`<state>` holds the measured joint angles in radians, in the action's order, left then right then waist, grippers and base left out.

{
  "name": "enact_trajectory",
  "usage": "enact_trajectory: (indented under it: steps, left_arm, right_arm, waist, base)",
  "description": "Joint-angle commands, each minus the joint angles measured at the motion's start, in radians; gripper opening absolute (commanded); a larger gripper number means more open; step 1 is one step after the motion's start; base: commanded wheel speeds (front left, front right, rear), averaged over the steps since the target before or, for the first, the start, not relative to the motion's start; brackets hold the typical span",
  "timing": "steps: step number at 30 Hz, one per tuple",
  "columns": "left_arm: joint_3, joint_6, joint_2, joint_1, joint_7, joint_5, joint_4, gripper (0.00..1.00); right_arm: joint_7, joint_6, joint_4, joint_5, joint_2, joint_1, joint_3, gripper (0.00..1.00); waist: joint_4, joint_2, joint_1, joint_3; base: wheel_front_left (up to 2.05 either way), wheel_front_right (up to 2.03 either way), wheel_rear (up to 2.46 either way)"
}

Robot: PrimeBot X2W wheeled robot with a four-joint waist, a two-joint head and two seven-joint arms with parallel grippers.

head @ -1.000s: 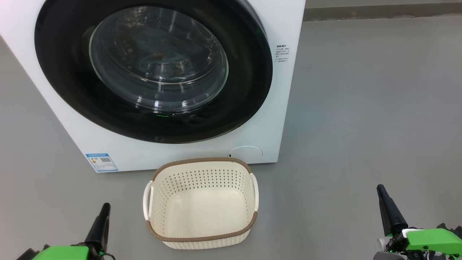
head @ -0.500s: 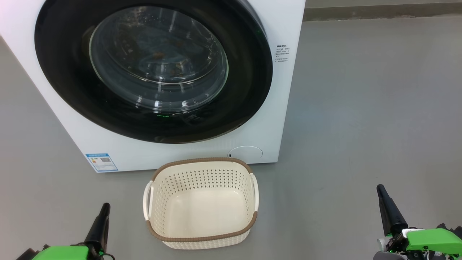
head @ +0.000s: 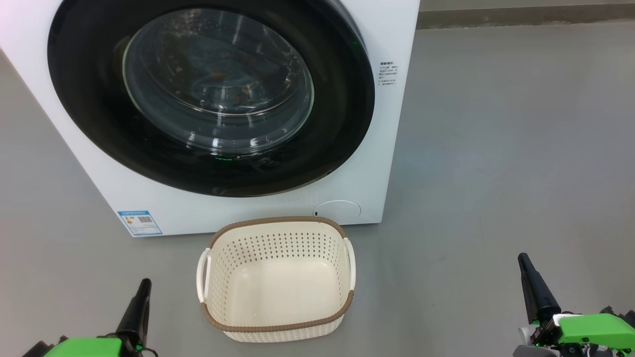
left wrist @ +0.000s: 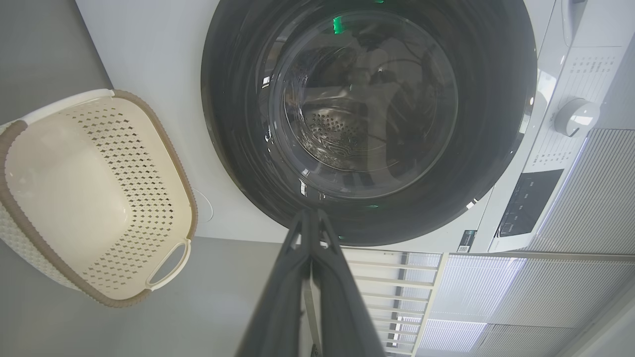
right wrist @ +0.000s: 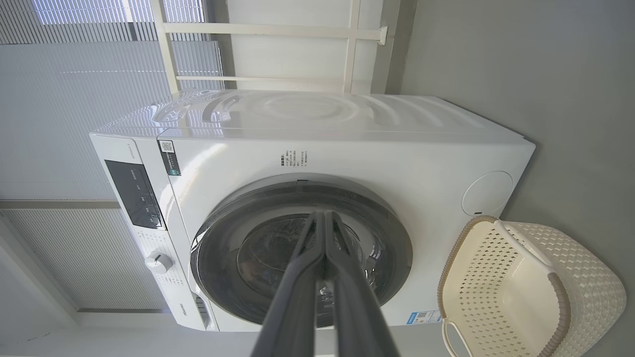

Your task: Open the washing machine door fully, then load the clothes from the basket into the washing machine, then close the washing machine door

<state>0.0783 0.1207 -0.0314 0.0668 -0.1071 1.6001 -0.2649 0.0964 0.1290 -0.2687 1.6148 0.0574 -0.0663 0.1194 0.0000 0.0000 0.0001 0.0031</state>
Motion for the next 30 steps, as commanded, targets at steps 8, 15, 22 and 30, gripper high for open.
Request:
enact_trajectory:
  steps: [8,15,22,30]
  left_arm:
    - [0.035,0.010,-0.019,0.041,-0.006,0.009,0.020,0.00]
    - [0.035,0.010,-0.019,0.041,-0.006,0.009,0.020,0.00]
    - [0.035,0.010,-0.019,0.041,-0.006,0.009,0.020,0.00]
    - [0.035,0.010,-0.019,0.041,-0.006,0.009,0.020,0.00]
  right_arm:
    - [0.008,0.002,0.025,0.003,0.001,-0.041,-0.017,0.00]
    - [0.009,0.002,0.024,0.002,0.000,-0.041,-0.015,0.00]
    - [0.010,0.002,0.024,0.001,0.000,-0.041,-0.014,0.00]
    - [0.011,0.002,0.024,0.000,-0.001,-0.041,-0.013,0.00]
  waist:
    - [0.000,0.0000,0.0000,0.000]
    - [0.000,0.0000,0.0000,0.000]
    - [0.000,0.0000,0.0000,0.000]
    - [0.000,0.0000,0.0000,0.000]
  base:
    - [0.00,0.00,0.00]
    - [0.00,0.00,0.00]
    - [0.00,0.00,0.00]
    - [0.00,0.00,0.00]
